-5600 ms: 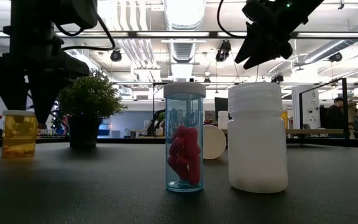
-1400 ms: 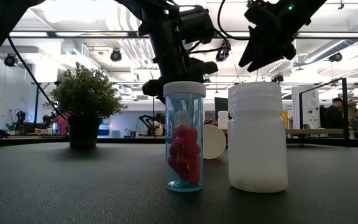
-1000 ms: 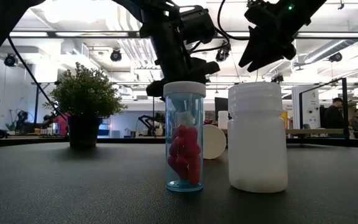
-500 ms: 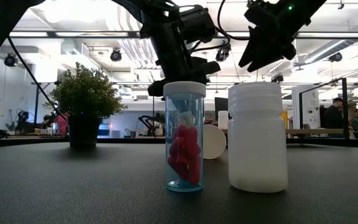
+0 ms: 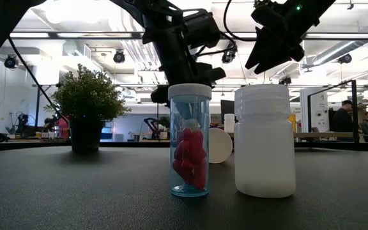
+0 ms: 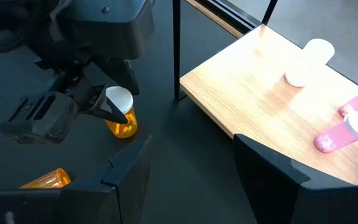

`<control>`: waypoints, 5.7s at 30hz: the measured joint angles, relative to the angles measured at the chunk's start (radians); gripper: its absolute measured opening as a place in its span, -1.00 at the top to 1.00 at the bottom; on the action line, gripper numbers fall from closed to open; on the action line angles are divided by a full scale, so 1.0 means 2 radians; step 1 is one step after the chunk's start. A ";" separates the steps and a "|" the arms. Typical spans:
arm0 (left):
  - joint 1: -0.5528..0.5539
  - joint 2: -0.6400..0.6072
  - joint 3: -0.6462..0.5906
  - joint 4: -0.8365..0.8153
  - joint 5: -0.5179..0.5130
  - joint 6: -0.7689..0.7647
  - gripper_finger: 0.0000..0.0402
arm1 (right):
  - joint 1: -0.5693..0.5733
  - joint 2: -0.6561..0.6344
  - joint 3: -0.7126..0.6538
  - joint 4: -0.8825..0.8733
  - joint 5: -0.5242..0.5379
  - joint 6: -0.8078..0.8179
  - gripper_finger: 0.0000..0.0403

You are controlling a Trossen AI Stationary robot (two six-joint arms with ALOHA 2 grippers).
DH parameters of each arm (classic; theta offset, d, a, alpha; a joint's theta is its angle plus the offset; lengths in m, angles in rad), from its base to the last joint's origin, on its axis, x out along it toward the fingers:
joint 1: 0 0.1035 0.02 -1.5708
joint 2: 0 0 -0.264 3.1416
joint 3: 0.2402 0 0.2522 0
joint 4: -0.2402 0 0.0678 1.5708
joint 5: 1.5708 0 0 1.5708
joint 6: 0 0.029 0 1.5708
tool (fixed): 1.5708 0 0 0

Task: Pick and place medicine bottles onto shelf by color
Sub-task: Put the left orange pill bottle on the shelf aligned with the other orange pill bottle

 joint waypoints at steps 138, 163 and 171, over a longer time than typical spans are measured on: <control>0.002 -0.210 -0.011 -0.202 0.062 0.005 -0.33 | -0.005 0.002 0.000 0.047 -0.001 -0.003 -0.08; -0.027 -0.469 -0.418 0.386 0.064 0.066 -0.33 | -0.024 0.012 0.000 0.221 0.001 -0.003 -0.08; -0.027 -0.463 -0.535 0.642 0.063 0.066 -0.33 | -0.025 0.020 0.000 0.237 -0.001 0.002 -0.08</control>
